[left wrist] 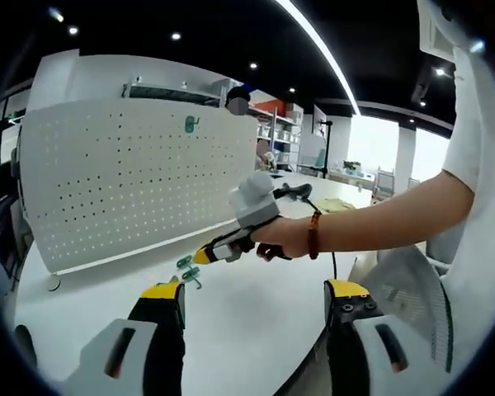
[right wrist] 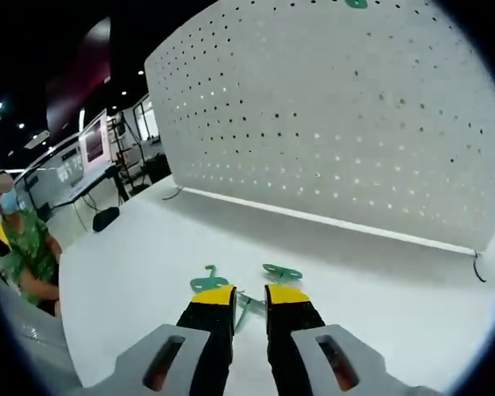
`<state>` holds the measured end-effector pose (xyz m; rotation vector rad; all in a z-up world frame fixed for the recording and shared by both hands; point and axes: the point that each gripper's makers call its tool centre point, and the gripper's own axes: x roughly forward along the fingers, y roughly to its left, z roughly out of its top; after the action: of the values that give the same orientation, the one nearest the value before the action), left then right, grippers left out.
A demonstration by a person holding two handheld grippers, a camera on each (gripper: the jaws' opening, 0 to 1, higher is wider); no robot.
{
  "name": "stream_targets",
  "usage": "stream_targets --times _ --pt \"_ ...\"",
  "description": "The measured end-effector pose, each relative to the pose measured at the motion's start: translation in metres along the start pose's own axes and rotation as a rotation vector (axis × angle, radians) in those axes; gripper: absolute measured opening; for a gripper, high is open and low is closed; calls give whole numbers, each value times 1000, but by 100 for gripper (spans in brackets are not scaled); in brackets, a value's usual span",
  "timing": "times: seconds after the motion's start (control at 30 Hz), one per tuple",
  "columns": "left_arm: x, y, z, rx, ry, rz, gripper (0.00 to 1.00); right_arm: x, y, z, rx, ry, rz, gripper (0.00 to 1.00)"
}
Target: Insert the hook assembly into the mounting plate slot until the hook locks in place.
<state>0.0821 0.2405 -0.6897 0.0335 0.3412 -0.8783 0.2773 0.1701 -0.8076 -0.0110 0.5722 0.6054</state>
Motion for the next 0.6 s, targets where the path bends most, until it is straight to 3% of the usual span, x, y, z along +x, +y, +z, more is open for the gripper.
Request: stream_targets --times 0.6 --pt "-1 14 -13 -49 9 37 70 22 -1 -23 -52 82 26 19"
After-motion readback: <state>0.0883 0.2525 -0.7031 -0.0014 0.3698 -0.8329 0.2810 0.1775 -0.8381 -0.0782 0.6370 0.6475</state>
